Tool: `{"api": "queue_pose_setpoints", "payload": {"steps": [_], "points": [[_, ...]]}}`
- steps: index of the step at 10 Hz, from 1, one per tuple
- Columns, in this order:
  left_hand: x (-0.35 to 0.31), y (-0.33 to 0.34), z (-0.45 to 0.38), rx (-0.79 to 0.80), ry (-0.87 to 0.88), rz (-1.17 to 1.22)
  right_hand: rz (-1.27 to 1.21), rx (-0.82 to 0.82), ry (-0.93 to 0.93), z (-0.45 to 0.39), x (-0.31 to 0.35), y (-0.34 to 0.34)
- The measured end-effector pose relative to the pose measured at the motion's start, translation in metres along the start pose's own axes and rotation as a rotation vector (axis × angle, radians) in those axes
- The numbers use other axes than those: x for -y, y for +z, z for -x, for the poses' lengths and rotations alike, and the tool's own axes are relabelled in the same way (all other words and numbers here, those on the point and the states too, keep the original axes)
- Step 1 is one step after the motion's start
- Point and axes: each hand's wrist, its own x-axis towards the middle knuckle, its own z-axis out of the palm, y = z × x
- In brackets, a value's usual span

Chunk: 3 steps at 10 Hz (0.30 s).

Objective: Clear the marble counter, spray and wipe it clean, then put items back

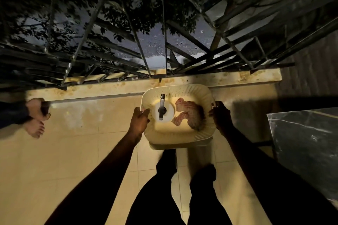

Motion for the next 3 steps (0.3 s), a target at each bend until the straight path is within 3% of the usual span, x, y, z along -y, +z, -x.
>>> {"api": "queue_pose_setpoints", "payload": {"steps": [2, 3], "points": [[-0.004, -0.005, 0.004, 0.001, 0.047, -0.025, 0.239, 0.029, -0.111, 0.021, 0.024, -0.028], [-0.009, -0.010, 0.011, -0.195, 0.156, -0.136, 0.283, -0.022, -0.231, 0.031, 0.038, -0.041]]}}
